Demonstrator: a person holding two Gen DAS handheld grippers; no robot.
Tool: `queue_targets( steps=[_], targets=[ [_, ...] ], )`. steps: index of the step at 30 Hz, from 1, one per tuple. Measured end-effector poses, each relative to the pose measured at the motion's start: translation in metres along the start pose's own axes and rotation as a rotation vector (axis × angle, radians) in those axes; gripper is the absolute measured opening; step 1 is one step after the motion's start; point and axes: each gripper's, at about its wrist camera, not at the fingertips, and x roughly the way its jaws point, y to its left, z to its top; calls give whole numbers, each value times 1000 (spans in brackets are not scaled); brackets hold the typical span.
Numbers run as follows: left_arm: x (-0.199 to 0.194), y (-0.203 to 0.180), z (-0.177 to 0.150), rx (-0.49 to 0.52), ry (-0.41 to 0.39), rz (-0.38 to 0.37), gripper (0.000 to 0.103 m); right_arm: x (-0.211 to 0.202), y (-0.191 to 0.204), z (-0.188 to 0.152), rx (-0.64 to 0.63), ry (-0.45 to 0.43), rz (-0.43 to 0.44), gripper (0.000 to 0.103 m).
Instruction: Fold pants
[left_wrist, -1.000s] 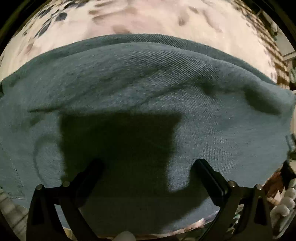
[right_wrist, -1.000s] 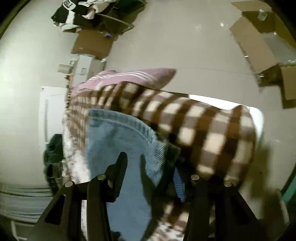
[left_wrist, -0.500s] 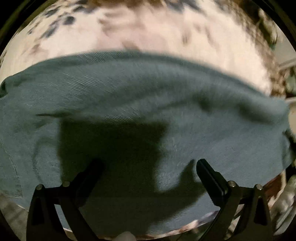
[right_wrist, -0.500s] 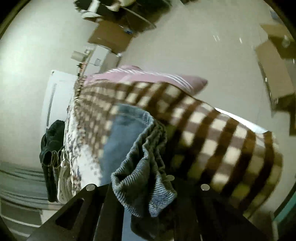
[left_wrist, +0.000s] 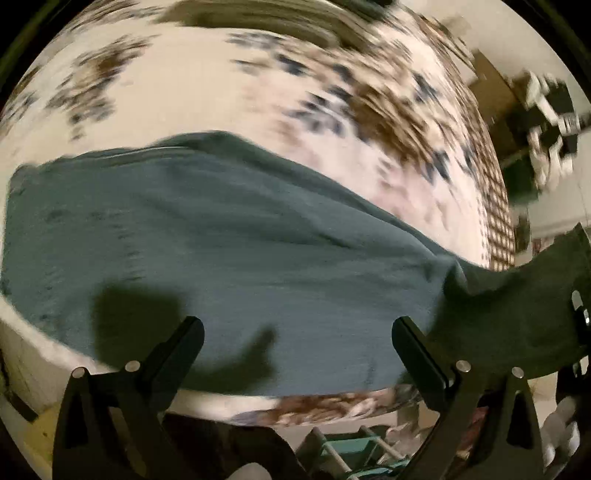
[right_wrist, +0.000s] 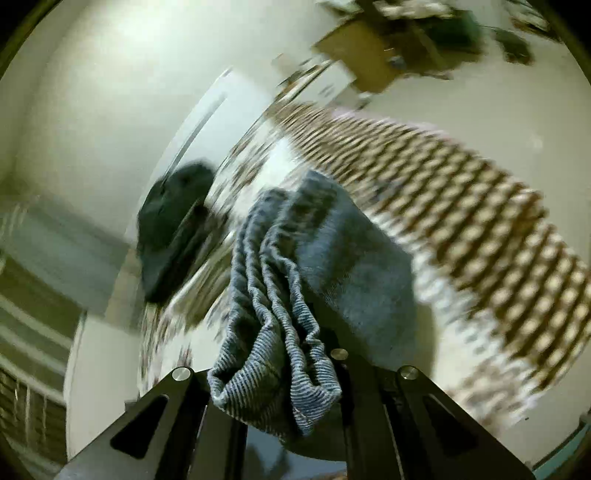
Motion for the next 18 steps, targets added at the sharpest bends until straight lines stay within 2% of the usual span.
queue_targets(
  steps=[4, 11, 14, 16, 18],
  targets=[
    [-31, 76, -10, -81, -19, 17, 103, 61, 70, -63, -127, 146, 28, 8],
    [-48, 186, -9, -175, -46, 83, 103, 182, 131, -205, -299, 418, 3, 8],
    [-52, 226, -11, -204, -58, 107, 103, 222, 142, -255, -394, 486, -64, 8],
    [-50, 242, -12, -213, -60, 121, 103, 239, 145, -275, -433, 516, -116, 9],
    [-47, 252, -11, -219, -56, 124, 103, 255, 145, -286, -476, 572, -185, 14]
  ],
)
